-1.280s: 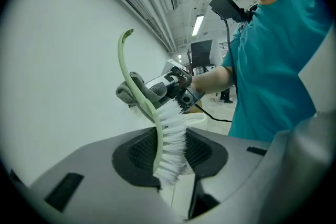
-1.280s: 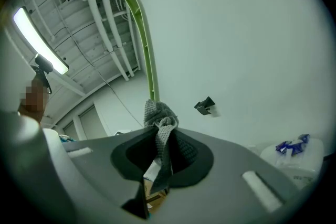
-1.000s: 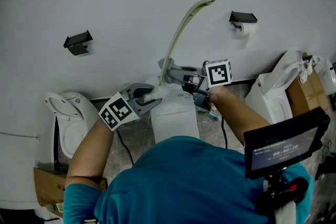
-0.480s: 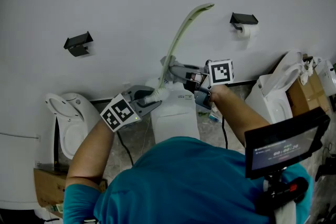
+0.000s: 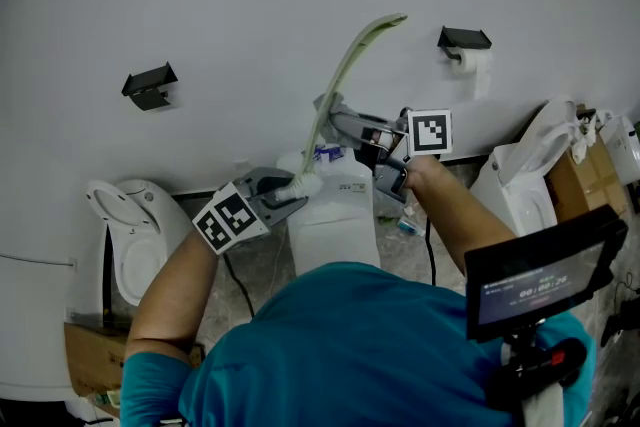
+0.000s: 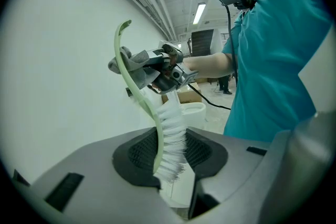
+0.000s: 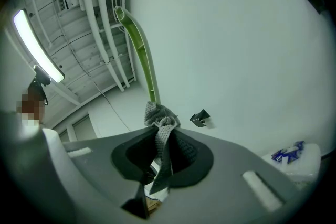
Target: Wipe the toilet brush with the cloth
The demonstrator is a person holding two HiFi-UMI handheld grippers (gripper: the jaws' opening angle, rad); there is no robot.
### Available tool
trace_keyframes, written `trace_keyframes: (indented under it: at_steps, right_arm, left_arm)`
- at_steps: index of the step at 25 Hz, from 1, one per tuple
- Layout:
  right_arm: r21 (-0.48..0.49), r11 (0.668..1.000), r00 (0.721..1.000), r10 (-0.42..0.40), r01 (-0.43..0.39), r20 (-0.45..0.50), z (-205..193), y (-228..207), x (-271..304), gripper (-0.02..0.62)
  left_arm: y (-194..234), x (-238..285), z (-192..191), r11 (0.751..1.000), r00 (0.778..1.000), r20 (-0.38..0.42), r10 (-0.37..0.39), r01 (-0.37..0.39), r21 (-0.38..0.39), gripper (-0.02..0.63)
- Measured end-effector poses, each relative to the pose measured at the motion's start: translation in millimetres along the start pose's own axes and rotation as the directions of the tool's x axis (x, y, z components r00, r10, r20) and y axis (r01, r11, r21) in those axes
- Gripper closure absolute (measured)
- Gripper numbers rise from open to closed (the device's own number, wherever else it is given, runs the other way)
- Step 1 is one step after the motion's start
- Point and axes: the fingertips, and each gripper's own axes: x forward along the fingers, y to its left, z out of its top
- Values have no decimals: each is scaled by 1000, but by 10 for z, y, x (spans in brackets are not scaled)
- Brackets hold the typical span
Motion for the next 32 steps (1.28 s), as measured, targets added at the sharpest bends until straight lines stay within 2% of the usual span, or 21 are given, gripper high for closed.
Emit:
trace_keyframes:
  at_steps: [32]
  right_arm:
    - [-44,998,994,-41,45,97,462,25,-234,549]
  left_arm:
    - [-80,73,-275,1000,994,-104,-11,12,10,474]
